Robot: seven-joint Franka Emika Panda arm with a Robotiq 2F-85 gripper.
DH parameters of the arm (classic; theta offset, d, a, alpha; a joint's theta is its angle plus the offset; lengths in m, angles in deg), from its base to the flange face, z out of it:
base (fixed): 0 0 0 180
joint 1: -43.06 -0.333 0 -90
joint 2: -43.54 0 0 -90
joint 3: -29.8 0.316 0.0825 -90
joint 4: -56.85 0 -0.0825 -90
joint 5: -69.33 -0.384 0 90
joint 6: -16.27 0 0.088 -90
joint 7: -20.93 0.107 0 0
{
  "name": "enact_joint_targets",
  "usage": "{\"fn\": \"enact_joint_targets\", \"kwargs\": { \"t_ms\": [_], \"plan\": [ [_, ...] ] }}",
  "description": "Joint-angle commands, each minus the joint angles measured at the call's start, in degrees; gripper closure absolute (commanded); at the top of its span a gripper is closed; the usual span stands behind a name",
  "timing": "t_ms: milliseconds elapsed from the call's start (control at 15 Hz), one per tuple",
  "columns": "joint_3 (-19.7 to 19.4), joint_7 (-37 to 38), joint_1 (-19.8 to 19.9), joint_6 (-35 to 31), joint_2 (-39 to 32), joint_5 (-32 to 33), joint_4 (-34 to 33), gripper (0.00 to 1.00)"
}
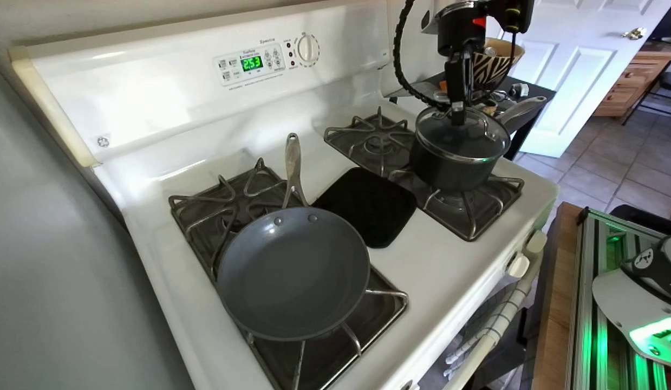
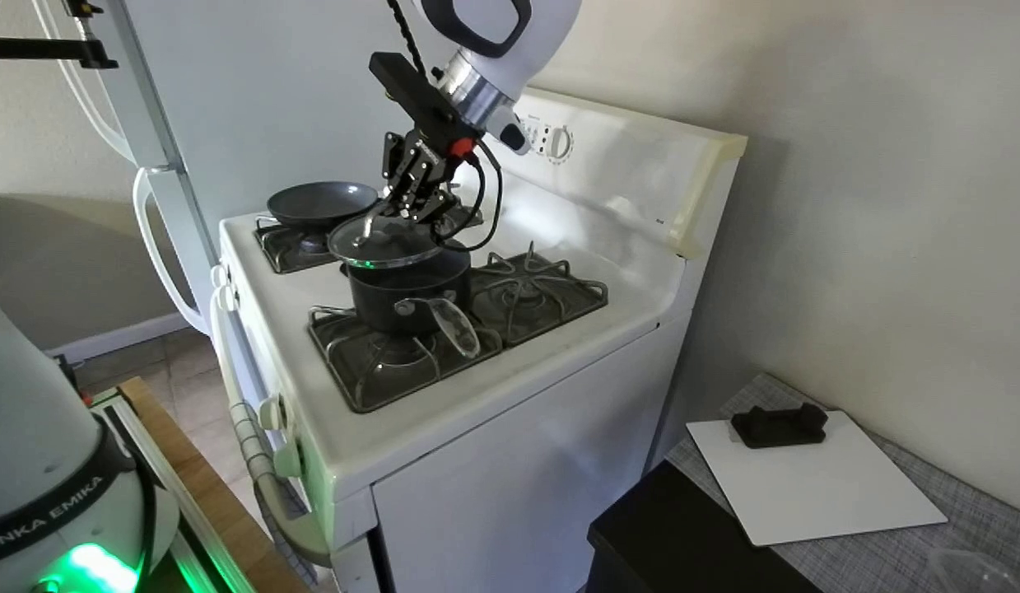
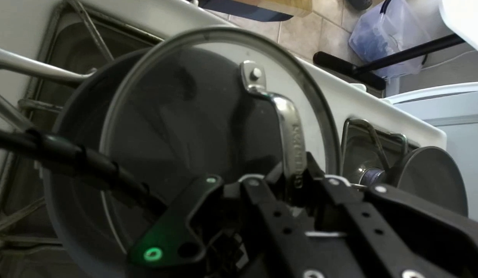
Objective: Put the lid on the right pot, the push the pot backwards
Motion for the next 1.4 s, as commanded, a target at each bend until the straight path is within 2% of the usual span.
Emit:
{"fn": "enact_joint_targets", "kwargs": {
  "t_ms": [0,1333],
  "plan": [
    [-0.35,-1.5,0.35,-1.38,1.27,-0.15,1.85,1.0],
    [-1.13,-2.77,1.34,-2.51,-0.48,-1.8,1.37,1.0]
  ]
}}
